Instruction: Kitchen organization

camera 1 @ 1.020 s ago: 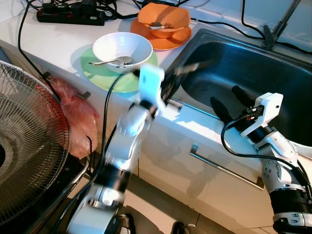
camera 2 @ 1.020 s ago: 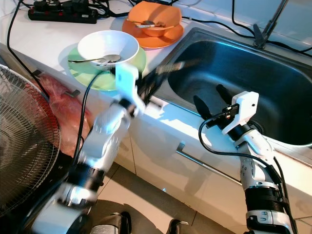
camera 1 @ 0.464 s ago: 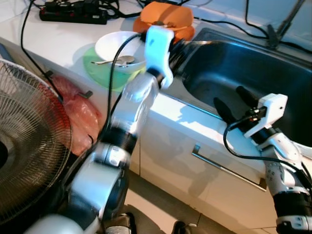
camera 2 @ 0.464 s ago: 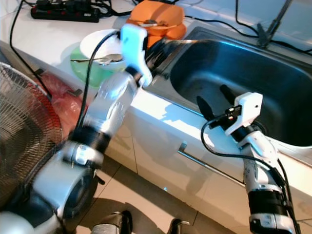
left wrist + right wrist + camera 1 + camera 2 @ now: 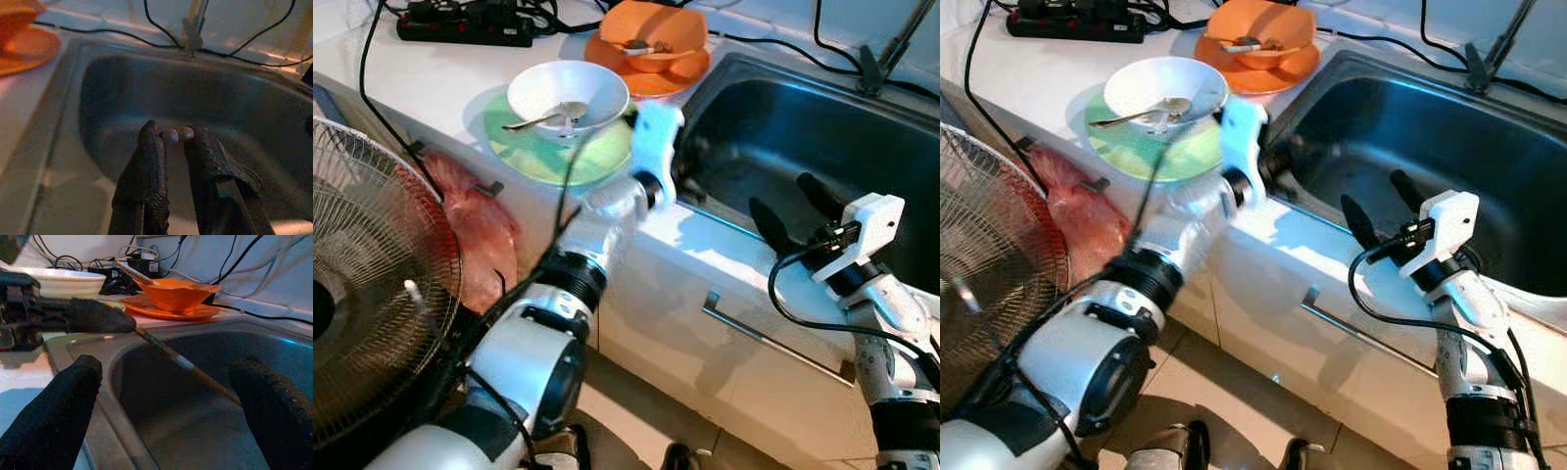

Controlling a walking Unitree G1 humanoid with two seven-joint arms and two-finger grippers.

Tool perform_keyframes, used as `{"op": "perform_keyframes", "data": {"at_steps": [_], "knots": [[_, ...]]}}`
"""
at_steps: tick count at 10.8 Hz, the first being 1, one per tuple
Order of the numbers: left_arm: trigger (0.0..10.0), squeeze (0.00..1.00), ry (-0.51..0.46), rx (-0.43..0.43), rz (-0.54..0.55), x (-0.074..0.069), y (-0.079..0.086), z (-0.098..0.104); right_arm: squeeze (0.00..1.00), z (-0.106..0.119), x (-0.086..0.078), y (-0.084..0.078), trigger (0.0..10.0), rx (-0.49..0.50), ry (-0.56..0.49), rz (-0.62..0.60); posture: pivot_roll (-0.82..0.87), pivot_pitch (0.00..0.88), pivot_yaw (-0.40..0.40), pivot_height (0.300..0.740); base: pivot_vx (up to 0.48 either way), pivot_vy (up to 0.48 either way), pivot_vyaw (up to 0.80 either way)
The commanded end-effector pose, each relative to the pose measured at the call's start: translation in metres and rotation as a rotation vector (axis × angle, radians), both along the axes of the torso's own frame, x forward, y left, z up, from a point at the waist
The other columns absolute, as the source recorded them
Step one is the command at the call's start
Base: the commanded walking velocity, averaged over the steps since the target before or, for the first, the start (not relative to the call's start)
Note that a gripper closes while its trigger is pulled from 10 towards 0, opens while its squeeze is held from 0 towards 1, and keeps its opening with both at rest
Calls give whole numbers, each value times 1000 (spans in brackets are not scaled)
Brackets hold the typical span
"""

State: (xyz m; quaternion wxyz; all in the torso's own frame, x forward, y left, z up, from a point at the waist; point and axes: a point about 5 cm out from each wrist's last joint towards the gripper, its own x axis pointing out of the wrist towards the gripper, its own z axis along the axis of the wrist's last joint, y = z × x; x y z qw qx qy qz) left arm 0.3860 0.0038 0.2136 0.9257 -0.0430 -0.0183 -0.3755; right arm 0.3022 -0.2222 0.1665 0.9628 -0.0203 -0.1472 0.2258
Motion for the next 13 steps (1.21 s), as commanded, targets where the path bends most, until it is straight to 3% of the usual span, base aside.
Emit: {"op": "perform_keyframes", "data": {"at_steps": [1, 3, 4, 5, 6, 7, 8, 10, 11, 13], "knots": [[10000, 0, -17, 18, -25, -1, -7, 4, 0, -16, -6, -4, 10000, 14, 72, -22, 16, 168, 23, 740, 0, 0, 0], [10000, 0, -17, 13, -4, 1, -4, 4, 0, -18, -7, -2, 10000, 15, 77, -15, 19, 163, 24, 740, 0, 0, 0], [9176, 0, -20, 11, 12, 3, -2, 5, 0, -18, -7, 0, 10000, 19, 78, -10, 20, 160, 23, 740, 0, 0, 0], [7059, 0, -22, 12, 17, 3, -2, 5, 0, -18, -6, 1, 10000, 20, 78, -6, 20, 160, 23, 740, 0, 0, 0], [3373, 0, -26, 18, 26, 4, -2, 4, 0, -18, -6, 1, 10000, 21, 80, -4, 20, 168, 21, 740, 0, 0, 0], [8706, 0, -31, 22, 27, 4, -1, 5, 0, -18, -6, 2, 10000, 22, 81, -2, 20, 170, 19, 740, 0, 0, 0], [10000, 0, -40, 32, 25, 4, -1, 5, 0, -18, -6, 2, 10000, 22, 82, -1, 19, 171, 19, 740, 0, 0, 0], [10000, 0, -61, 44, 36, 4, -3, 7, 0, -19, -5, 3, 10000, 21, 83, 0, 23, 172, 17, 740, 0, 0, 0], [10000, 1000, -55, 22, 48, 5, -1, 9, 0, -19, -5, 4, 10000, 22, 83, 4, 24, 175, 17, 740, 0, 0, 0], [10000, 1000, -65, 32, 55, 6, 0, 11, 0, -19, -4, 4, 10000, 22, 84, 7, 27, 177, 15, 740, 0, 0, 0]]}}
